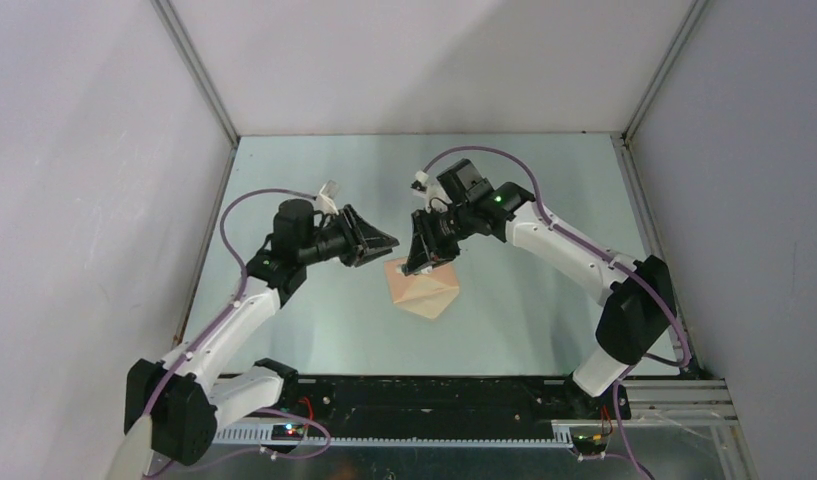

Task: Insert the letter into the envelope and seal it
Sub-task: Adjust the solid glue.

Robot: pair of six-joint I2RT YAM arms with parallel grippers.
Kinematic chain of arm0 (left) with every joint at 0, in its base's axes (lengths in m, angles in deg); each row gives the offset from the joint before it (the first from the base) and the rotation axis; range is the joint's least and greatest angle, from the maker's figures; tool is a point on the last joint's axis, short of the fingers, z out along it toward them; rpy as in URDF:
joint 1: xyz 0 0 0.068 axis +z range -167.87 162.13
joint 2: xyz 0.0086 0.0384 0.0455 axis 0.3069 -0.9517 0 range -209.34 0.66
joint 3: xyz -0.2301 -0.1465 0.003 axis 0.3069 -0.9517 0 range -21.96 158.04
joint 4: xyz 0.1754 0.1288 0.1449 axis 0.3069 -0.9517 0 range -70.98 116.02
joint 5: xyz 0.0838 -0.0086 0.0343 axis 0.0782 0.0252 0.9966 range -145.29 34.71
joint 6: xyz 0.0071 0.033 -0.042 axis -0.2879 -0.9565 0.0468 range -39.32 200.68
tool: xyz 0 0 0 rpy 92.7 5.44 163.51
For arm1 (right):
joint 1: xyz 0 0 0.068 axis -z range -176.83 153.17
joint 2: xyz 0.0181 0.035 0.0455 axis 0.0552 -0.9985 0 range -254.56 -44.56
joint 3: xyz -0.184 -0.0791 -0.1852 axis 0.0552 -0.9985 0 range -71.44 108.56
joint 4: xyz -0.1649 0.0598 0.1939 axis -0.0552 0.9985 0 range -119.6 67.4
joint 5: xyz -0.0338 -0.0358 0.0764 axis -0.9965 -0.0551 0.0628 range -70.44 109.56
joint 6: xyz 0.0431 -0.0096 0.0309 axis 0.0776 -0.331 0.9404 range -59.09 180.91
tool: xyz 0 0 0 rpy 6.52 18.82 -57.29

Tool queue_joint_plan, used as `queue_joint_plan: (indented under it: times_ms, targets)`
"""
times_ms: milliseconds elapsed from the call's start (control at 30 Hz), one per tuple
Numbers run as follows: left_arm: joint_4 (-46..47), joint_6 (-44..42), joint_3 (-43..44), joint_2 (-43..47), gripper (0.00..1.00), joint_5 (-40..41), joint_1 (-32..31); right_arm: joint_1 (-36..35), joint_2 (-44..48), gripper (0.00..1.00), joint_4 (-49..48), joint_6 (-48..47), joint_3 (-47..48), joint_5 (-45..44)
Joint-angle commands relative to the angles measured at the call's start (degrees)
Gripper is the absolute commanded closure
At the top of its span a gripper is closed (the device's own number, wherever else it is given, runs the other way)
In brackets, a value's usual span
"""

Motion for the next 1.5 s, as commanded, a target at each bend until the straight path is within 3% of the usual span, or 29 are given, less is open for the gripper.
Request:
queue_joint_plan:
  times_ms: [0,200,400,567,800,1100,1467]
  targets:
    - [1.65,-2.08,3.23,2.33,0.58,-0.09,0.43,0.43,2.40,1.00,0.57,-0.98,0.49,3.46]
    - [-2.99,-13.24,0.49,13.40,0.60,5.11,-0.88,2.06,4.23,1.00,-9.67,20.69,-6.10,-2.46]
    - [0.87,-9.98,-1.78,11.40,0.70,-2.11,-6.55,0.01,8.37,1.00,-13.51,31.88,-7.83,-18.87]
    - [3.25,-9.82,-1.66,7.60,0.70,-6.03,-9.92,-0.55,8.56,1.00,-13.34,34.84,-7.83,-20.84]
    - [8.29,-8.68,-2.17,3.82,0.73,-6.37,-10.98,-1.27,7.68,1.00,-15.71,37.25,-7.83,-16.44]
    - [4.44,-10.16,-0.13,2.07,0.87,0.08,-11.33,-1.69,7.05,1.00,-18.90,38.94,-7.83,-13.92]
    - [9.63,-4.90,0.16,1.02,0.91,1.82,-11.66,-3.08,6.19,1.00,-19.63,38.84,-7.82,-14.13]
